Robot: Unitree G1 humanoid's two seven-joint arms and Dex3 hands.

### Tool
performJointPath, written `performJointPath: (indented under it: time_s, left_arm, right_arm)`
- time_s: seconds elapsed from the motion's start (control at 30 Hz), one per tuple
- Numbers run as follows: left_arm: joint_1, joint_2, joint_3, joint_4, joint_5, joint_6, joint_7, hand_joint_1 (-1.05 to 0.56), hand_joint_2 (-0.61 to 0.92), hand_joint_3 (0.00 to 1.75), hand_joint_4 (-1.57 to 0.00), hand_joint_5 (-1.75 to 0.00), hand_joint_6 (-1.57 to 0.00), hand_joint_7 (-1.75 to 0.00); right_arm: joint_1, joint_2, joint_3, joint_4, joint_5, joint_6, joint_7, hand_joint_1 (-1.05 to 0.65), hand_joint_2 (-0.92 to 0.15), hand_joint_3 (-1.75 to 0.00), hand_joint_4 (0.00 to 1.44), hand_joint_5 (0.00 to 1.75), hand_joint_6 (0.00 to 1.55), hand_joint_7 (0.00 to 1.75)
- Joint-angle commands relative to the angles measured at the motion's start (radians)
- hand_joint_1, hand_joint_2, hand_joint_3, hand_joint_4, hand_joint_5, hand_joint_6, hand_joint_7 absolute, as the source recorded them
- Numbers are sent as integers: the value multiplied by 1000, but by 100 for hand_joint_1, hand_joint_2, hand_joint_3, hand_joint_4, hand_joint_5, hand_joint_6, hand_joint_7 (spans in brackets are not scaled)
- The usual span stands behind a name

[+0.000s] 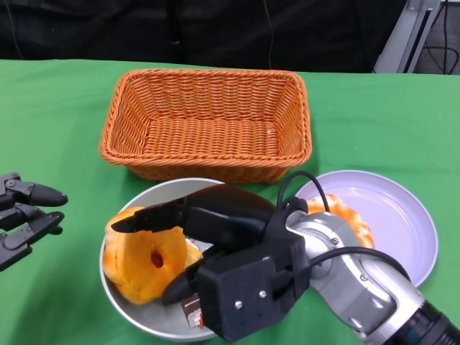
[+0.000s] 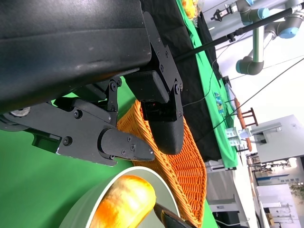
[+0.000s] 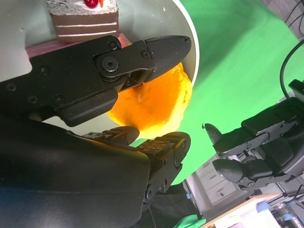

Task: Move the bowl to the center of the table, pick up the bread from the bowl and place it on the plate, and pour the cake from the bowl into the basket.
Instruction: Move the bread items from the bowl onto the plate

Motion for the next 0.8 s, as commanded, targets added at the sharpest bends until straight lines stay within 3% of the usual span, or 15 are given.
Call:
performJointPath:
  time_s: [0.03, 0.23, 0.4, 0.57, 0.8]
  left_arm:
    - [2, 10, 3, -14, 1, 13, 16, -24, 92, 8, -72, -132, -99, -61]
    - [5, 9, 4, -24, -1, 28, 24, -28, 92, 9, -76, -135, -97, -57]
    - [4, 11, 3, -24, 16, 27, 40, -29, 92, 8, -73, -149, -102, -48]
    - [-3, 12, 4, -8, 8, 9, 24, -27, 92, 8, -70, -134, -105, -48]
    - [-1, 11, 4, -11, 2, 14, 24, -28, 92, 7, -72, -127, -106, -50]
  right_arm:
    - [9, 8, 6, 13, -7, -2, -32, -98, -92, -10, 29, 0, 34, 0]
    - [19, 12, 17, -2, -34, 8, -65, -98, -92, -10, 27, 0, 29, 0]
    - [25, 20, 26, 16, -48, 3, -100, -97, -92, -11, 25, 0, 28, 1]
    - [20, 29, 41, 44, -61, 8, -113, -98, -92, -11, 21, 0, 27, 0]
    - [19, 47, 59, 74, -93, 13, -145, -99, -92, -10, 12, 0, 26, 0]
